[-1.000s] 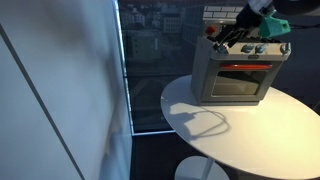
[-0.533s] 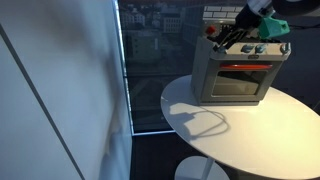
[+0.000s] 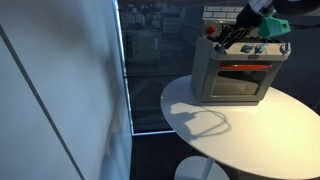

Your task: Turn the far right blue stove dial a little to the right

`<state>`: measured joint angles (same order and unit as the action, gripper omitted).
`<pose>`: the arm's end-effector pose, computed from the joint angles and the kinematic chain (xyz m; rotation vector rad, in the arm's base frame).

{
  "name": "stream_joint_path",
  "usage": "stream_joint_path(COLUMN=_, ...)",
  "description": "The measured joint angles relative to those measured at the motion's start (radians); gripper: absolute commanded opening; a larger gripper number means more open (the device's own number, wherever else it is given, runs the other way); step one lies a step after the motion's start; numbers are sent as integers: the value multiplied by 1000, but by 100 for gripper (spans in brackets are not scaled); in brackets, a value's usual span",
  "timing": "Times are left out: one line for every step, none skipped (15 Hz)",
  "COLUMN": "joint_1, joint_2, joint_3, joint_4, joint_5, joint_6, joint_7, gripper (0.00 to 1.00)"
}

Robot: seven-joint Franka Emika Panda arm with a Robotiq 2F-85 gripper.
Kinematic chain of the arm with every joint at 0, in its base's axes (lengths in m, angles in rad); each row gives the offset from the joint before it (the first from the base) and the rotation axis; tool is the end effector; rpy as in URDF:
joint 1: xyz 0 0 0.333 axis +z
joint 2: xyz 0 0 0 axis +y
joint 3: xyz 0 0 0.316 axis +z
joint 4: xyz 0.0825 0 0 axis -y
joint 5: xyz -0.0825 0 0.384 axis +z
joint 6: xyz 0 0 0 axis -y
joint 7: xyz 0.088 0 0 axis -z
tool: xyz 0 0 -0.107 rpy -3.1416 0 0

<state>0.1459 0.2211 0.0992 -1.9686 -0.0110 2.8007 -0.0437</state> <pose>0.6253 0.1532 0.4311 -2.8966 -0.4211 -0.9182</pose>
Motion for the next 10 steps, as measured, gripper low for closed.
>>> stream_joint_path(joint_1=-1, joint_2=0, joint_3=-1, joint_4=0, joint_5=0, joint_6=1, joint_7=0, gripper=52)
stream_joint_path(joint_1=-2, joint_2=0, joint_3=-1, joint_4=0, joint_5=0, joint_6=3, joint_7=0, gripper=43)
stream_joint_path(joint_1=-2, joint_2=-1, joint_3=-3, joint_4=0, joint_5=0, joint_6=4, joint_7=0, gripper=36)
stream_joint_path(joint_1=-3, joint_2=-2, joint_3=-6, joint_4=0, joint_5=0, joint_6=5, joint_7=0, gripper=29)
stream_joint_path(joint_1=-6, joint_2=-3, joint_3=-9, joint_4=0, joint_5=0, joint_6=5, joint_7=0, gripper=24)
stream_joint_path(joint_1=-9, joint_2=-4, joint_3=-11, joint_4=0, joint_5=0, joint_6=5, joint_7=0, gripper=18)
stream_joint_path(joint_1=-12, joint_2=-5, joint_3=-11, joint_4=0, joint_5=0, joint_6=6, joint_7=0, gripper=14)
stream_joint_path(joint_1=-14, joint_2=-5, joint_3=-12, joint_4=0, joint_5=0, joint_6=8, joint_7=1, gripper=9)
stream_joint_path(joint_1=-15, joint_2=-5, joint_3=-12, joint_4=0, joint_5=0, joint_6=9, joint_7=1, gripper=2)
stream_joint_path(joint_1=-16, joint_2=-6, joint_3=-14, joint_4=0, joint_5=0, joint_6=11, joint_7=3, gripper=6)
